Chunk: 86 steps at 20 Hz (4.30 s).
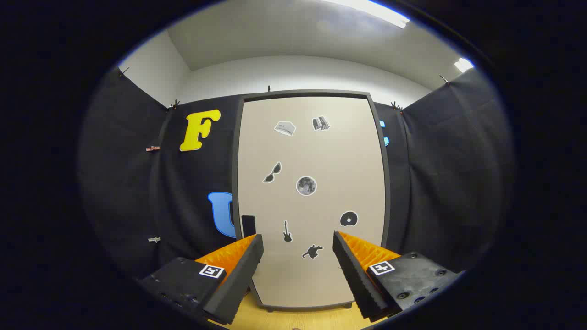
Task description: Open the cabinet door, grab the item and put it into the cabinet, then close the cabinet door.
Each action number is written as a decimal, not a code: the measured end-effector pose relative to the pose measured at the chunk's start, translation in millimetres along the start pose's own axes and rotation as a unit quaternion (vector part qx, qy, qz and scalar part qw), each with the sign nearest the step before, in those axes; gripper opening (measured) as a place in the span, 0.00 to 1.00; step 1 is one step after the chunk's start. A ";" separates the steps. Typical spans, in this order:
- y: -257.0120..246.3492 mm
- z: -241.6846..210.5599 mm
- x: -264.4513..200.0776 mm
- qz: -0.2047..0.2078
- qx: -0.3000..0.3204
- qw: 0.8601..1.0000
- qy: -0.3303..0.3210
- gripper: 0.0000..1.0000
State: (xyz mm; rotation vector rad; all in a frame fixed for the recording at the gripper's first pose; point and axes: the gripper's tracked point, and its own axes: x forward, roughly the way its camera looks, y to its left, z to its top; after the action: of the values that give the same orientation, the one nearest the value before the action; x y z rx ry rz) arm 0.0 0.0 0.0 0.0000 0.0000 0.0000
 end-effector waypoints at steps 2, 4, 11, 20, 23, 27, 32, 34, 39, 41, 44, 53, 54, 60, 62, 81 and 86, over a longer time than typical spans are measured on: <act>-0.4 0.3 -1.1 0.000 -0.003 1.000 0.001 0.98; -0.1 2.1 -2.1 0.000 -0.001 1.000 0.000 0.98; 4.7 4.7 -4.5 0.003 0.000 1.000 0.000 0.98; 15.5 0.0 -6.0 0.012 -0.004 1.000 0.010 0.98; 22.4 -1.8 -3.3 0.018 -0.005 1.000 0.010 0.98; 31.0 -10.2 3.2 0.022 -0.004 1.000 0.020 0.98; 46.5 -17.8 17.8 0.026 0.005 0.999 0.021 0.98; 58.1 -25.9 25.3 0.035 0.008 0.999 0.029 0.98; 87.2 -44.1 50.5 0.057 0.013 0.998 0.038 0.98; 97.7 -52.1 62.5 0.062 0.013 0.997 0.042 0.98; 108.8 -61.5 78.0 0.062 0.022 0.997 0.042 0.98; 112.7 -101.7 130.3 0.027 -0.011 0.998 0.063 0.89; 112.8 -105.1 136.8 0.023 -0.010 0.998 0.064 0.88; 108.8 -114.3 159.5 0.003 -0.018 0.998 0.066 0.75; 107.3 -115.8 161.6 -0.002 -0.018 0.998 0.068 0.69; 104.1 -115.3 141.7 0.005 -0.020 0.996 0.082 0.15; 102.7 -105.7 119.4 0.020 -0.014 0.997 0.076 0.15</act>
State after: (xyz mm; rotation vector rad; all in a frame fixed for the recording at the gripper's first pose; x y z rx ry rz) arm 119.4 102.7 -105.7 -0.0277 0.1526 0.0408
